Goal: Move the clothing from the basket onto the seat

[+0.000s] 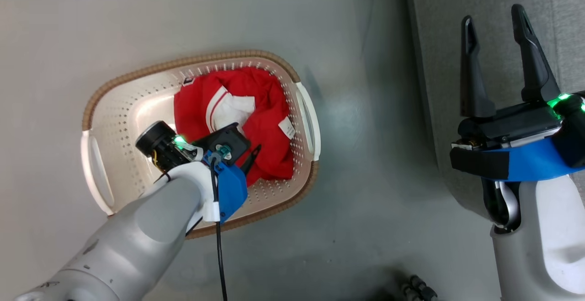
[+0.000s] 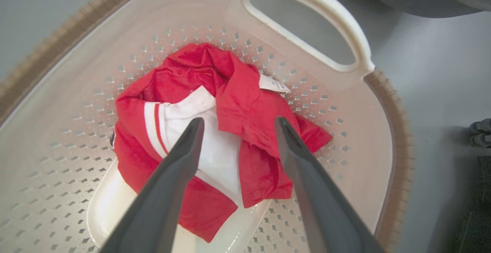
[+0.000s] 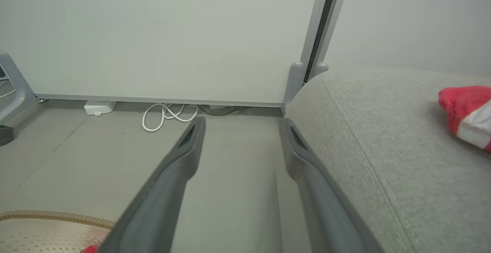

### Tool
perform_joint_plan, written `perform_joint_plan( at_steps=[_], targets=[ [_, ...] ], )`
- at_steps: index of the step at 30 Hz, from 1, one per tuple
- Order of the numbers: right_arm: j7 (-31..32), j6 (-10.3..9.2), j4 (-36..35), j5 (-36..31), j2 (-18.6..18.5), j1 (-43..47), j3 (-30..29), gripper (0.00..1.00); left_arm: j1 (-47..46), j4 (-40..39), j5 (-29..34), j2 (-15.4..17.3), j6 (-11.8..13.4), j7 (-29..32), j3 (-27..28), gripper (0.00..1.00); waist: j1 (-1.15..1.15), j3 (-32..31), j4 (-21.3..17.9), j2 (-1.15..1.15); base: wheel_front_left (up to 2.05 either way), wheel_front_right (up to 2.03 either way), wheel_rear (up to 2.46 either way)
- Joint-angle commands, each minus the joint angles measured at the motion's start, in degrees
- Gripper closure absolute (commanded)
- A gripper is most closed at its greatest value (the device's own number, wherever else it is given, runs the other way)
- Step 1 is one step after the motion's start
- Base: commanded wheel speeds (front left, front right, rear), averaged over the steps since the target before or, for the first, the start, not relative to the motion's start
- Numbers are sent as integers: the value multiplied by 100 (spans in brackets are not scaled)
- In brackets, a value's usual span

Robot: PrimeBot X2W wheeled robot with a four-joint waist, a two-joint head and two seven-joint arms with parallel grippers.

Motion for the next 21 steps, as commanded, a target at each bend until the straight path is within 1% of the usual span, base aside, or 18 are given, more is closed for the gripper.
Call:
perform_joint_plan(
  at_steps=[1, 6, 13, 19, 21],
  targets=[
    [4, 1, -36, -4, 9, -102, -3, 0, -128, 16, -113, 62, -6, 73, -68, 0, -1, 258, -55, 0, 0, 0, 0],
    [5, 1, -147, 27, 9, -166, -14, 0, -289, 66, -366, 153, -6, 554, -246, 0, -1, 605, -110, 0, 0, 0, 0],
    [5, 1, -294, 33, 8, -216, -28, 0, -378, 56, -363, 264, -6, 1164, -279, 0, -1, 997, -151, 0, 0, 0, 0],
    [4, 1, -481, 54, 9, -235, -40, 0, -531, 19, -542, 335, -6, 1300, -279, 0, -1, 1274, -180, 0, 0, 0, 0],
    [4, 1, -543, 35, 9, -223, -56, 0, -580, -12, -621, 299, -6, 1293, -278, 0, -1, 1334, -176, 0, 0, 0, 0]
  ],
)
